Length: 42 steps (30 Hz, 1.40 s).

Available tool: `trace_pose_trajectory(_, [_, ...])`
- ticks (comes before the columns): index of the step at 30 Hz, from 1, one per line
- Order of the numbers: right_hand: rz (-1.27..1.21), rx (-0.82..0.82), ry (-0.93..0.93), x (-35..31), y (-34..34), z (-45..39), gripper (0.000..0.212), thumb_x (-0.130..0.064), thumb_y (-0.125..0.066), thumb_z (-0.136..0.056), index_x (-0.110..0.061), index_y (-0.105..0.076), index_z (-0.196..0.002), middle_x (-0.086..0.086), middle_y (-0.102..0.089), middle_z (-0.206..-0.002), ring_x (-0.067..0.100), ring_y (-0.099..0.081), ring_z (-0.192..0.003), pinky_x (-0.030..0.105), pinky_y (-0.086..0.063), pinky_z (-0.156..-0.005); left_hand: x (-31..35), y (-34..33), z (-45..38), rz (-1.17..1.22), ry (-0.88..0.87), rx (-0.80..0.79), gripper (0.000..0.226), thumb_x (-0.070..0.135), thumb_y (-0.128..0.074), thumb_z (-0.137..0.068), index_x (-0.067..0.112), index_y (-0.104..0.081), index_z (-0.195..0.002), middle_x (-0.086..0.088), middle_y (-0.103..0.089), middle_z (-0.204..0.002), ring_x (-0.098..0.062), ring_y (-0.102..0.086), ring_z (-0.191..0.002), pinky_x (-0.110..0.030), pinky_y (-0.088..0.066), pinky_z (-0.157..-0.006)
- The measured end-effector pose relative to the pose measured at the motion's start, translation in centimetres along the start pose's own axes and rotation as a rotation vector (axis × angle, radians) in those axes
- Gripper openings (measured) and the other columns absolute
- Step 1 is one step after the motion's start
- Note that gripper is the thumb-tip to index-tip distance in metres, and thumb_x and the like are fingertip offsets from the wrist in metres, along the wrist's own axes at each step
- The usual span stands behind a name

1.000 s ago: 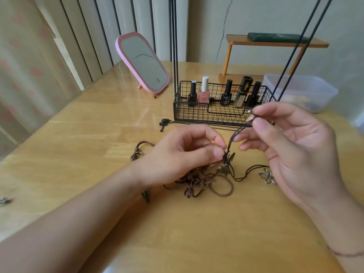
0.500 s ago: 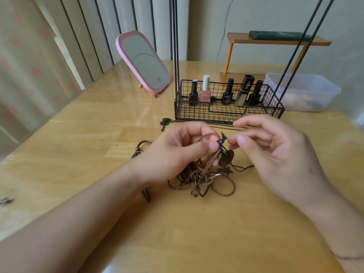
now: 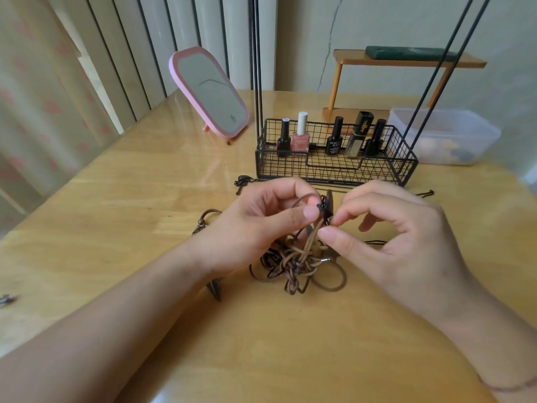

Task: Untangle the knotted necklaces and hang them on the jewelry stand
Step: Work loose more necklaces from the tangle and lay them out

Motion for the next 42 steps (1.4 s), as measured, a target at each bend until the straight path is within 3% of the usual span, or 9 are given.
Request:
trace_pose_trajectory(7, [-0.21,0.006,-0.154,0.9,-0.3,0.2,0.012,-0.038,-0.073,-0.08,-0.031,-0.068,-0.087,-0.013,-0.071,-0.086,0.012,-0.07,-0.081,0.024,-0.057,-0.07,-0.1,0.1,0.0,0.028,-0.015,-0.004,0.01,0.009,-0.059,-0.088,0.009,-0.059,-0.099,0.006,-0.061,-0.074,-0.005,-0.057,-0.064,-0.017,-0.049,-0.064])
trace_pose_trajectory(11, [-0.392,-0.165,-0.292,1.8,-1.9,0.5,0.033,-0.027,-0.082,-0.073,-0.025,-0.062,-0.099,-0.006,-0.075,-0.088,0.013,-0.072,-0.084,0.021,-0.054,-0.079,-0.1,0.5,0.0,0.079,-0.019,0.016,0.028,0.008,-0.06,-0.087,0.012,-0.056,-0.115,0.003,-0.061,-0.073,-0.008,-0.057,-0.063,-0.019,-0.049,-0.064])
trace_pose_trajectory(14, [-0.45,-0.232,-0.316,1.8,-2.7,0.7,0.032,-0.018,-0.076,-0.076,-0.022,-0.059,-0.103,0.001,-0.076,-0.092,0.017,-0.072,-0.088,0.025,-0.055,-0.084,0.1,0.8,0.1,0.122,-0.021,0.02,0.034,0.009,-0.064,-0.088,0.018,-0.058,-0.121,0.002,-0.065,-0.074,-0.009,-0.062,-0.065,-0.019,-0.05,-0.065])
trace_pose_trajectory(17, [-0.49,-0.127,-0.278,1.5,-1.7,0.2,0.02,-0.012,-0.074,-0.083,-0.017,-0.063,-0.098,0.0,-0.074,-0.084,0.013,-0.071,-0.078,0.019,-0.054,-0.073,0.1,1.1,0.2,0.163,0.007,0.046,0.032,0.016,-0.065,-0.084,0.023,-0.07,-0.115,0.002,-0.068,-0.074,-0.008,-0.063,-0.064,-0.019,-0.051,-0.064])
trace_pose_trajectory(21, [-0.426,-0.017,-0.217,1.2,0.4,-0.4,0.011,-0.022,-0.072,-0.089,-0.022,-0.067,-0.099,-0.001,-0.072,-0.076,0.013,-0.066,-0.064,0.017,-0.05,-0.062,-0.3,1.5,0.3,0.162,0.052,0.092,0.026,0.021,-0.068,-0.077,0.026,-0.077,-0.101,0.003,-0.069,-0.073,-0.006,-0.061,-0.064,-0.018,-0.05,-0.063])
trace_pose_trajectory(28, [-0.538,-0.171,-0.329,1.4,-1.2,0.2,0.013,-0.013,-0.061,-0.086,-0.022,-0.071,-0.088,0.012,-0.071,-0.071,0.018,-0.049,-0.042,0.024,-0.042,-0.046,-0.3,1.5,0.2,0.106,0.012,0.073,0.019,0.007,-0.071,-0.087,0.023,-0.073,-0.097,0.001,-0.071,-0.078,-0.009,-0.065,-0.069,-0.021,-0.054,-0.067])
trace_pose_trajectory(32, [-0.395,-0.169,-0.29,1.4,-1.2,0.5,0.017,-0.031,-0.077,-0.075,-0.027,-0.07,-0.089,0.003,-0.063,-0.068,0.011,-0.051,-0.05,0.02,-0.042,-0.05,-0.1,1.8,0.2,0.075,-0.007,0.089,0.017,0.014,-0.075,-0.082,0.023,-0.072,-0.097,0.0,-0.071,-0.079,-0.011,-0.066,-0.07,-0.022,-0.053,-0.068])
trace_pose_trajectory(36, [-0.199,-0.069,-0.237,1.5,-0.1,0.2,0.009,-0.027,-0.076,-0.079,-0.028,-0.069,-0.084,-0.003,-0.039,-0.055,0.006,-0.035,-0.051,0.013,-0.034,-0.052,-0.1,1.4,0.2,0.086,-0.011,0.06,0.018,0.009,-0.071,-0.085,0.022,-0.072,-0.097,0.0,-0.069,-0.077,-0.011,-0.066,-0.067,-0.021,-0.054,-0.066])
trace_pose_trajectory(42, [-0.506,-0.103,-0.369,1.8,-0.5,-0.2,0.01,-0.022,-0.069,-0.087,-0.016,-0.065,-0.08,-0.002,-0.046,-0.058,0.006,-0.035,-0.049,0.012,-0.032,-0.048,-0.3,0.8,0.1,0.128,0.015,0.002,0.023,0.007,-0.058,-0.089,0.021,-0.07,-0.103,-0.003,-0.067,-0.082,-0.016,-0.068,-0.066,-0.025,-0.056,-0.066])
Point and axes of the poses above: each hand's wrist, its own z-axis away from the middle knuckle, its own y-axis out of the back of the hand, x = y × z, the point moved 9 cm from there along -z, towards the middle knuckle
